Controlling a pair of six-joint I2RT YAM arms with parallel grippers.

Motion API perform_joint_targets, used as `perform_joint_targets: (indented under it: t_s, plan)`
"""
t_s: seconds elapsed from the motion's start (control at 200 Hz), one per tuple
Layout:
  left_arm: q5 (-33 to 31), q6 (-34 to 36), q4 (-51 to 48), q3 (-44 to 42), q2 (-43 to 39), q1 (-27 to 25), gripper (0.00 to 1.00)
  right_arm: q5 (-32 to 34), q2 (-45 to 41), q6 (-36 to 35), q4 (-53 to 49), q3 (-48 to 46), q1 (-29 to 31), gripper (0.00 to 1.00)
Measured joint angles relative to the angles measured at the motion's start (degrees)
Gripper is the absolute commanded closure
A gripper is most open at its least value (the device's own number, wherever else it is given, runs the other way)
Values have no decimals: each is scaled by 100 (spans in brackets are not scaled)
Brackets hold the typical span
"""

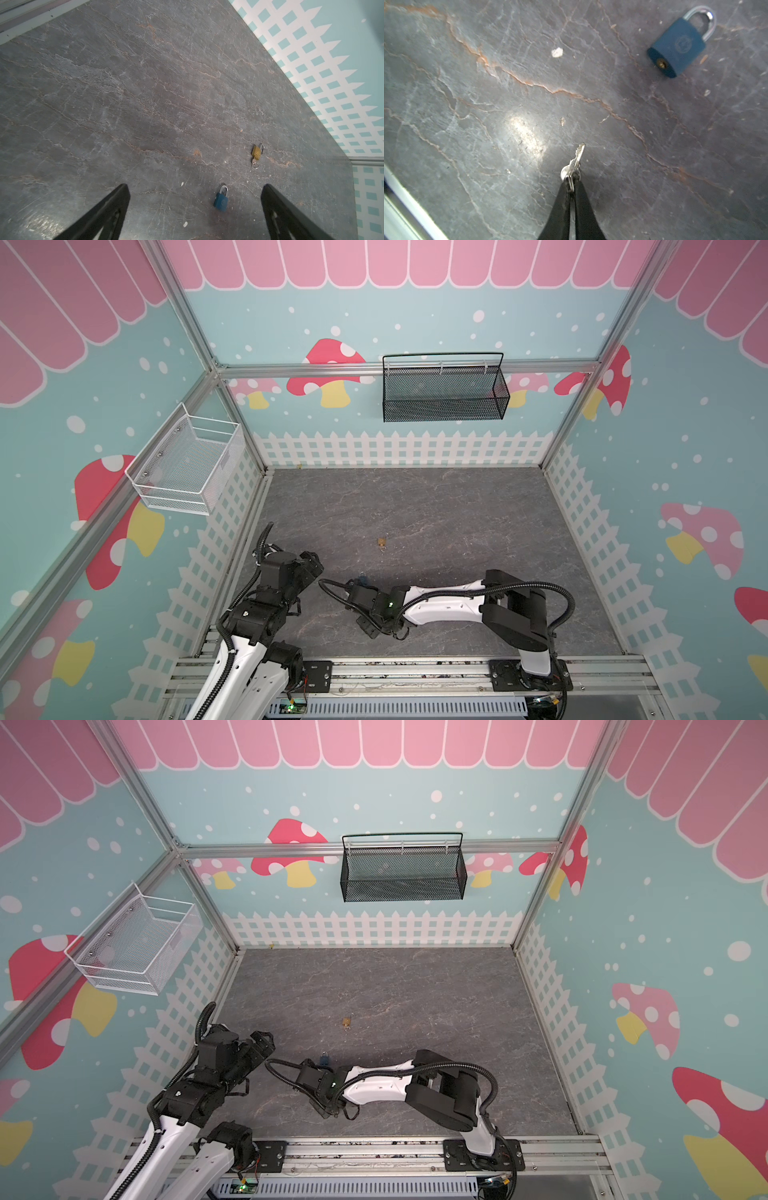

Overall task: Unlock with the key
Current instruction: 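Lift the silver key off the table with the right gripper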

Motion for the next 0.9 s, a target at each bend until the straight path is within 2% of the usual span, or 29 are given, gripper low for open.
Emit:
perform_joint_targets:
  t_s: [0.195,0.43,0.901]
  plan:
    - [24,-55,15,0,59,0,2,125,-9,-33,-2,-9,-4,100]
    - [140,-138,81,2,87,2,2,367,-168,-57,48,-166,-50,100]
    - [780,-710,190,245,258,4,9,787,-1921,-201,898,-1471,-415,100]
